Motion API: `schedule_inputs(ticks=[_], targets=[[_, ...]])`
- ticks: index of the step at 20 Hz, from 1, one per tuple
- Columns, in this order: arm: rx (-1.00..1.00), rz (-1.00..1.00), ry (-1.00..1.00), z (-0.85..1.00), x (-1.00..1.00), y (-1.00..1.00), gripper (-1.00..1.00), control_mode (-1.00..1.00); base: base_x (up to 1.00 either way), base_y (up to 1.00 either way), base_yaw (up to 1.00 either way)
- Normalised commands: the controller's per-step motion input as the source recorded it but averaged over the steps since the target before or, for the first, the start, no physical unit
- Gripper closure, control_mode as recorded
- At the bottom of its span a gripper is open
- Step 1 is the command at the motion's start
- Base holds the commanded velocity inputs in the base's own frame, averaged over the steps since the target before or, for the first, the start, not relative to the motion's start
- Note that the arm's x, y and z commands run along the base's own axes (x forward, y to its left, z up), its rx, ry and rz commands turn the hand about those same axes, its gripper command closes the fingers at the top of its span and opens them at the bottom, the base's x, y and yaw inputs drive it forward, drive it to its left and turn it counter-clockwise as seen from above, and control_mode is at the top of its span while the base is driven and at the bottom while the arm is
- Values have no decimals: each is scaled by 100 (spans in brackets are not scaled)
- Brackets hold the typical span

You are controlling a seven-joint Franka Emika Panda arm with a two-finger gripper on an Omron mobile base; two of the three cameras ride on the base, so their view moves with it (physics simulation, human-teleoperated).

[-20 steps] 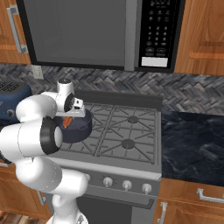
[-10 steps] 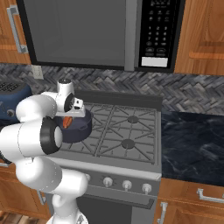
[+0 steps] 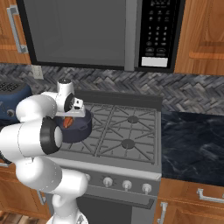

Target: Turn on the burner for the pot on the stove. Wait thirty seconds for the pot to heat up. Then add the sweet potato to the pot.

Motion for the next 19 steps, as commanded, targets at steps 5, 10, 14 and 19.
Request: schedule_inputs(ticks=[5,10,14,19], targets=[[0,0,0,0,0,0,-100,-100,0,0,0],[0,0,0,0,0,0,-100,-100,0,0,0],[0,0,0,0,0,0,-100,-100,0,0,0],[0,0,0,0,0,0,-100,-100,0,0,0]])
